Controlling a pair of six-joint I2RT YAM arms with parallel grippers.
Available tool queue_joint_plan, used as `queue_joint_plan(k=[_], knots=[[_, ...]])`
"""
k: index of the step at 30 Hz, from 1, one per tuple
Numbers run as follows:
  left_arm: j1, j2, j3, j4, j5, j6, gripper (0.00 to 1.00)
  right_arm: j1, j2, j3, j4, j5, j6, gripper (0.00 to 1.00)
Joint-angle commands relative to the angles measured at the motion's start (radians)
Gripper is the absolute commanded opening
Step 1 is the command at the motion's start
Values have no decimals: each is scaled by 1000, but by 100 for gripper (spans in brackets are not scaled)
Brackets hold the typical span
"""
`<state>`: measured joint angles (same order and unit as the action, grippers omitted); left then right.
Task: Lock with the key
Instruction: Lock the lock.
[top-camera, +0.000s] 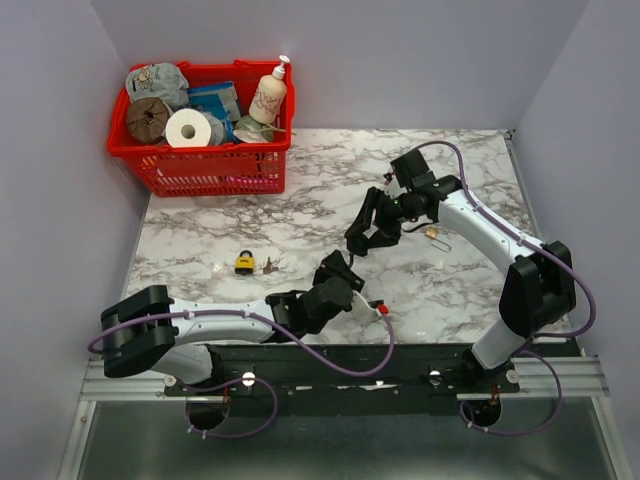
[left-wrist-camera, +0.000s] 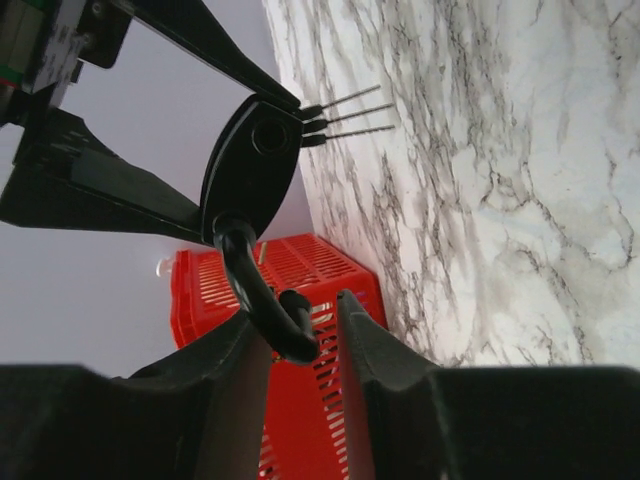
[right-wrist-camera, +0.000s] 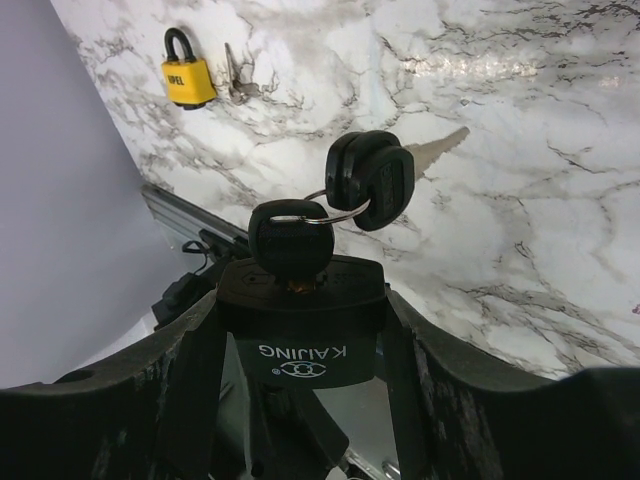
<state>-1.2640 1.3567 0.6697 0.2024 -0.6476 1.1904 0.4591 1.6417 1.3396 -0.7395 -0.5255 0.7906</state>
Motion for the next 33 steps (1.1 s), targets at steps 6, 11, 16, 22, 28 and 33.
queue_joint_plan(k=[6, 11, 16, 22, 28, 33], knots=[[0, -4, 14, 68, -40, 18, 2, 16, -42, -13, 60, -90, 36, 1], [0, -14, 2, 92, -40, 25, 0, 16, -43, -25, 77, -117, 44, 1], [0, -19, -5, 94, -50, 31, 9, 16, -45, -22, 78, -113, 52, 1], [-1, -8, -4, 127, -46, 35, 59, 18, -49, -28, 89, -140, 68, 1], [8, 13, -1, 135, -43, 38, 40, 19, -69, -49, 106, -172, 81, 1], [21, 19, -9, 150, -63, 63, 9, 19, -79, -72, 117, -183, 87, 1]])
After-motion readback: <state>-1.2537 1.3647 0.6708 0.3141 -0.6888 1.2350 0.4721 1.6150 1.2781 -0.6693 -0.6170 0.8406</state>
